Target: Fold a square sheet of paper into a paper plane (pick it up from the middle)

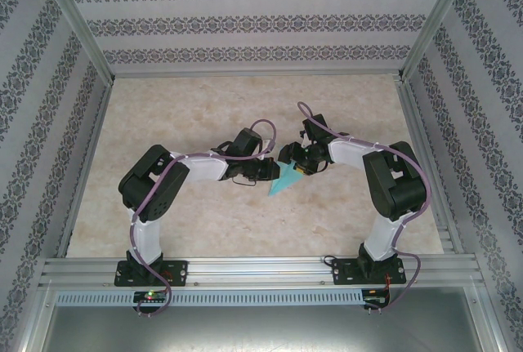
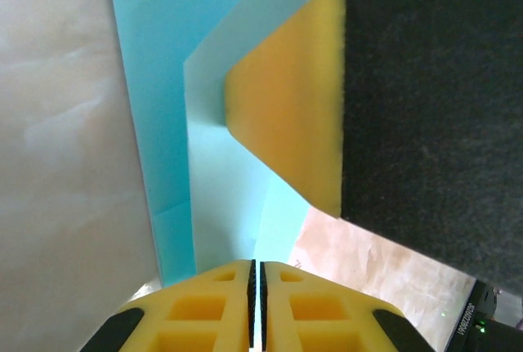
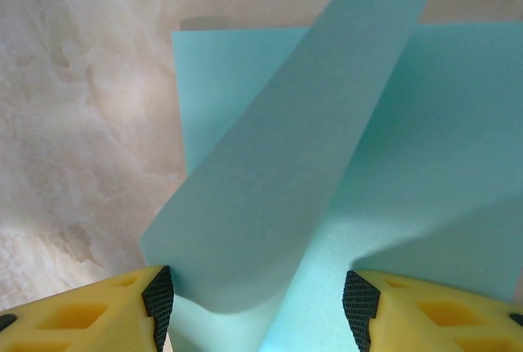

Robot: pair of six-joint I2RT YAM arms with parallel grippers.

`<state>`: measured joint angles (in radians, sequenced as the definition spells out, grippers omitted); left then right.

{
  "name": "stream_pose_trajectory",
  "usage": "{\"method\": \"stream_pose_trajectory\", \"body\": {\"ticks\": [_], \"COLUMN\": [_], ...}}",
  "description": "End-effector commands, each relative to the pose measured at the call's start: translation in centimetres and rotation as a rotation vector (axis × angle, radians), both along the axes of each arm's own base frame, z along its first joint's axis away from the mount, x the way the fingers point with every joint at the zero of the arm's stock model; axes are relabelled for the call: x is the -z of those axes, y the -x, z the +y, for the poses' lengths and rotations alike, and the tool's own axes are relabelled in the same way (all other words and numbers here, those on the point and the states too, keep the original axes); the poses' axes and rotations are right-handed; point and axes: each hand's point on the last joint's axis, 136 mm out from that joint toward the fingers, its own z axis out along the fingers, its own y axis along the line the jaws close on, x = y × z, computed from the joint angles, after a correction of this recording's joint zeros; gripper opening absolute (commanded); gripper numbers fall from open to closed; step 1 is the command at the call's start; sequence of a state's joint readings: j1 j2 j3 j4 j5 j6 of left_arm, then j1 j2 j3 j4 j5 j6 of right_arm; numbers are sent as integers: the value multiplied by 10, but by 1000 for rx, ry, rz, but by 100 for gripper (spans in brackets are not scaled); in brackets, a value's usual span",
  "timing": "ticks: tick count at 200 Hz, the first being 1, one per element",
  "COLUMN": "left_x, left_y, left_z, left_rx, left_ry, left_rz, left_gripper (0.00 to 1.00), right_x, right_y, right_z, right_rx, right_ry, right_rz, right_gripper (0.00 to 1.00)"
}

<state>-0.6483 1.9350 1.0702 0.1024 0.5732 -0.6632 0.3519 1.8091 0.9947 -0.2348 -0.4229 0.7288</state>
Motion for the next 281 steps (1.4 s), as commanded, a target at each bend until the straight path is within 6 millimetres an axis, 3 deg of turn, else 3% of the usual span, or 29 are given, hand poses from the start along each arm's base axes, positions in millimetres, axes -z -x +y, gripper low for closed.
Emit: {"method": "stream_pose_trajectory", "body": {"ticks": [1, 59, 165, 281], "left_x": [8, 13, 18, 25], "left_y": [0, 0, 0, 2], "left_z": [-2, -2, 0, 3], "left_rx": [4, 3, 4, 2], "left_ry": [-37, -43, -60, -84], "left_rz": [8, 14, 23, 36], "left_gripper": [14, 14, 13, 12], "right_x": [49, 46, 67, 83], "right_y": [33, 32, 44, 53], "right_z": [-27, -25, -40, -48], "right_rx": [0, -20, -10, -55], "right_ry": [160, 137, 237, 366], "right_rz": [124, 103, 192, 242], "right_gripper": [62, 56, 42, 45]}}
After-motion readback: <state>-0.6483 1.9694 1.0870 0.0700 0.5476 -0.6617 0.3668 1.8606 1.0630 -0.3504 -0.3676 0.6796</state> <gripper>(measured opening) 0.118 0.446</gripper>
